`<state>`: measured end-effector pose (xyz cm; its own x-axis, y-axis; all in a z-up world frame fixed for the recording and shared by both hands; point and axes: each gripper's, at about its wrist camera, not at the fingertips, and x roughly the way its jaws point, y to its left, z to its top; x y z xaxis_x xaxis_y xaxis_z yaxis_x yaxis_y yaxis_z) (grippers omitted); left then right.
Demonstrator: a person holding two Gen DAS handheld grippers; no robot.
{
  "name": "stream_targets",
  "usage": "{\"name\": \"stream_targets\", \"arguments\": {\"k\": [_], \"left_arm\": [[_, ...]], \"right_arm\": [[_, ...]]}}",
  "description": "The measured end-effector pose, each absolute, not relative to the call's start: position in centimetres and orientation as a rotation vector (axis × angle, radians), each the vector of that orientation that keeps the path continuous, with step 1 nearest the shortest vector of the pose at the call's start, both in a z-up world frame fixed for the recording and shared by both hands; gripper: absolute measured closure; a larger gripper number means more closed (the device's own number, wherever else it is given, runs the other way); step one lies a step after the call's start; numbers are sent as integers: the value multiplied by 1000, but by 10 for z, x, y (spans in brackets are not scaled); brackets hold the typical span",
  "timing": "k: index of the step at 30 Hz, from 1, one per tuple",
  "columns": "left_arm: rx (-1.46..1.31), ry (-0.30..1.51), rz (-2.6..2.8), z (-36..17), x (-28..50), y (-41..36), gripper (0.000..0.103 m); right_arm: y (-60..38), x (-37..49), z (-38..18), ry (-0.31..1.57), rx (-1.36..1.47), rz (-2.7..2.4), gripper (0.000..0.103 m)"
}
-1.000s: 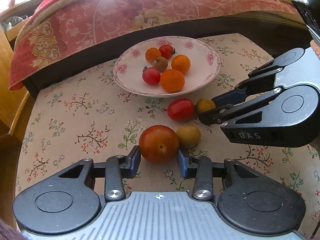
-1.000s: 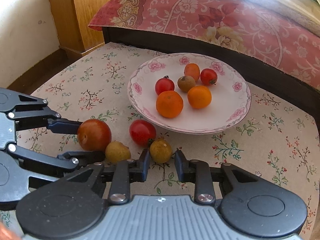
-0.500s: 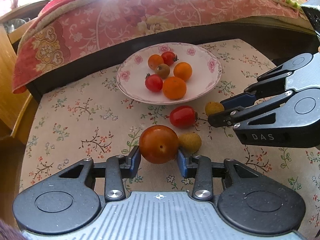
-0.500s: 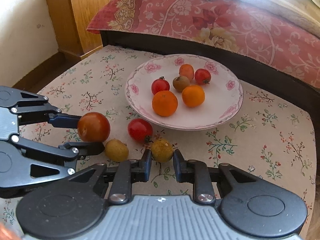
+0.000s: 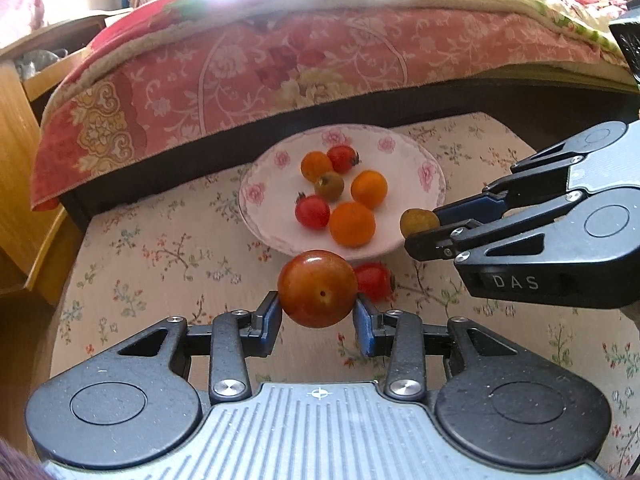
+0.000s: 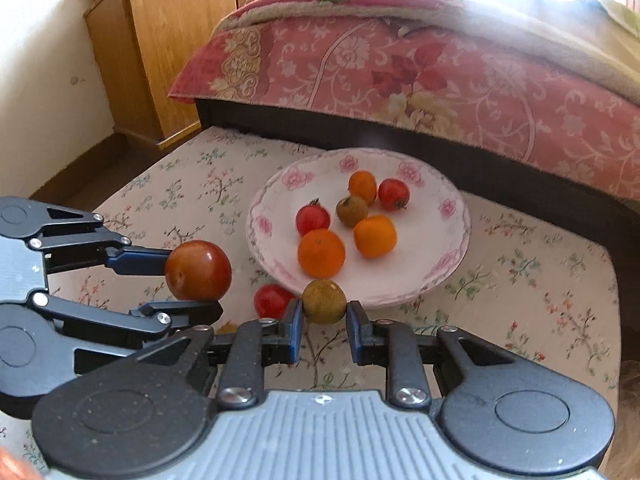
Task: Organize fruits
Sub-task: 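Carry the large tomato over the plate while the right tool carries its fruit there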
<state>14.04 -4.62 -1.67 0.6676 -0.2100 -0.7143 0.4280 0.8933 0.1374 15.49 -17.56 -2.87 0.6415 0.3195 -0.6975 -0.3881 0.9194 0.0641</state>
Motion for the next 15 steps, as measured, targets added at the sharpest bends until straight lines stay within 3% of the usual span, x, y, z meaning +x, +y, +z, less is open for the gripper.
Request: {"name": "stream_targets", "arguments": {"k": [15], "left_arm": [[309,737,-341,-15,177,-65,56]], "right_arm": [[-187,181,-23,746,-69,338,75]]}}
